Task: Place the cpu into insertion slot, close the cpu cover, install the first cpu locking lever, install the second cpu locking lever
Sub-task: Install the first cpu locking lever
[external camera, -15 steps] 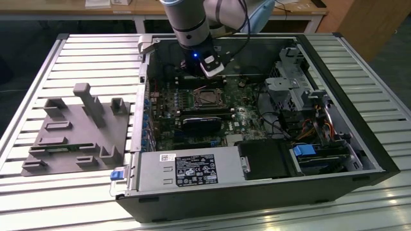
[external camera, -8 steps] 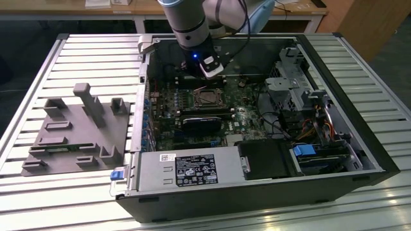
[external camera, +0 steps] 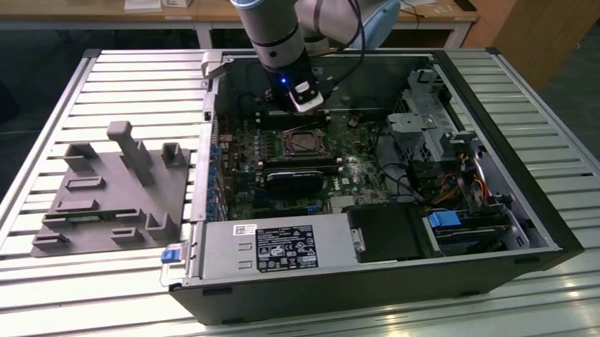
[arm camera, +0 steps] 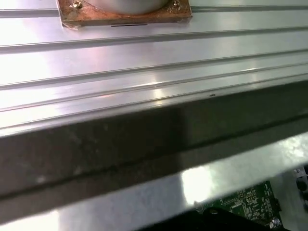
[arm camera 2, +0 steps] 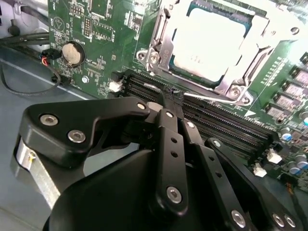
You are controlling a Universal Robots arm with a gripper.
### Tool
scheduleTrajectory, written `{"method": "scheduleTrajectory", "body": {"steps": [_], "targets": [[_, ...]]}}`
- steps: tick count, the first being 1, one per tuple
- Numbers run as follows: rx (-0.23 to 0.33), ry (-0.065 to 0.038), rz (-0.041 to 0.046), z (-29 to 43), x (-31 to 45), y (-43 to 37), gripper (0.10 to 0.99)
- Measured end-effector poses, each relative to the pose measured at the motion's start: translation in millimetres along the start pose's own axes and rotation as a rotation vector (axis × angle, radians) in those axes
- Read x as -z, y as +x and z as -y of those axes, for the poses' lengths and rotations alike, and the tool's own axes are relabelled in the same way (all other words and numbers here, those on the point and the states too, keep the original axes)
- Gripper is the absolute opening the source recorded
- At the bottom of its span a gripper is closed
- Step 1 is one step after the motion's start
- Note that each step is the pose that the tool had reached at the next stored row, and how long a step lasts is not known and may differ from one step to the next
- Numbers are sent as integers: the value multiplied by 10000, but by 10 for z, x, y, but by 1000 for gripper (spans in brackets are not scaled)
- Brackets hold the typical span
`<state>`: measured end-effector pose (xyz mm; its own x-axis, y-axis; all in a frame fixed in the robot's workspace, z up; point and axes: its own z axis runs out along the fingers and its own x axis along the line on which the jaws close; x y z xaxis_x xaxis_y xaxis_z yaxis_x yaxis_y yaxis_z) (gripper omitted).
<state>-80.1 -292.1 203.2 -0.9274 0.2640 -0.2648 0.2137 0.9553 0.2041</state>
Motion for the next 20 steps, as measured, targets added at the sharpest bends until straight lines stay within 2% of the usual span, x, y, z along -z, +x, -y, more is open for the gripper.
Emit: {"method": "scheduleTrajectory", "body": {"steps": [5, 7, 13, 20], "targets": [[-314, 186, 95, 1, -7, 2, 102], [-434, 230, 124, 2, -11, 3, 102], [-658, 295, 171, -2, -31, 11, 102], [-732, 317, 189, -36, -49, 24, 102]]}}
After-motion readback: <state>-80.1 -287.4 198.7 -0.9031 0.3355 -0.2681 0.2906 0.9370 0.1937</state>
